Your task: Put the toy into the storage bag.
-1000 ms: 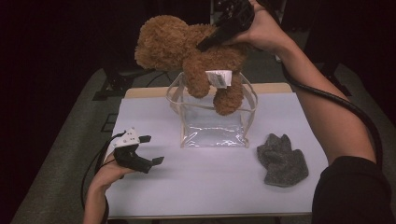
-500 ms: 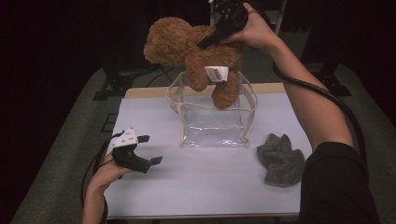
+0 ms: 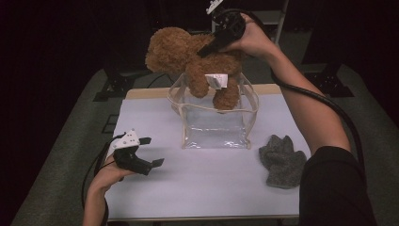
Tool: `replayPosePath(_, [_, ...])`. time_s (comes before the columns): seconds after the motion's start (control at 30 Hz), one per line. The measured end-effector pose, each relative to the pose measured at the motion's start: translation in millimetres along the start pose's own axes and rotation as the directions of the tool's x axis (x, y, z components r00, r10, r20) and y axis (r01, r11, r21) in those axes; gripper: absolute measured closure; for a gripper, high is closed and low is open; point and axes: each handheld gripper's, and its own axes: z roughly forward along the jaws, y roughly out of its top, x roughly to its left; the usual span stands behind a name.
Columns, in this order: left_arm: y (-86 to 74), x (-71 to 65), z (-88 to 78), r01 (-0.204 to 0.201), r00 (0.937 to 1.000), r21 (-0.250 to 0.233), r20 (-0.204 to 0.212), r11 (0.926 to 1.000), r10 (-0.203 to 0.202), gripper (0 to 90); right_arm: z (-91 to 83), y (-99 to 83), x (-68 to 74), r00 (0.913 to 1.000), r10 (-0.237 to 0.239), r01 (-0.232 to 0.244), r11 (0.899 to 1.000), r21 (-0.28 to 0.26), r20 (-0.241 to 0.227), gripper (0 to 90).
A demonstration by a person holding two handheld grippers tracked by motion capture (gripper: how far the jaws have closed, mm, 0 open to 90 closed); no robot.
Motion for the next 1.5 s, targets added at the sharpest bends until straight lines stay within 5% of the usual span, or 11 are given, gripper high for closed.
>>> replayPosePath(0.4, [0.1,-0.1,-0.2,0.001,1.0,-0.003,0.005,1.0,-0.001,2.7,10.9,-9.2,22.4,0.9984,-0.01,0.011,1.0,0.009,-0.055,55.5])
replayPosePath(0.87, [-0.9,0.0,2.2,0.004,1.0,0.002,0.007,1.0,-0.004,2.7,20.0,-46.1,-15.2,0.995,0.099,-0.099,0.995,0.013,-0.006,55.3])
replayPosePath(1.5, [-1.0,0.7,0.0,0.002,1.0,0.005,0.001,1.0,-0.002,2.7,35.5,-103.5,-7.1,0.9898,0.139,-0.137,0.989,0.057,-0.03,55.2])
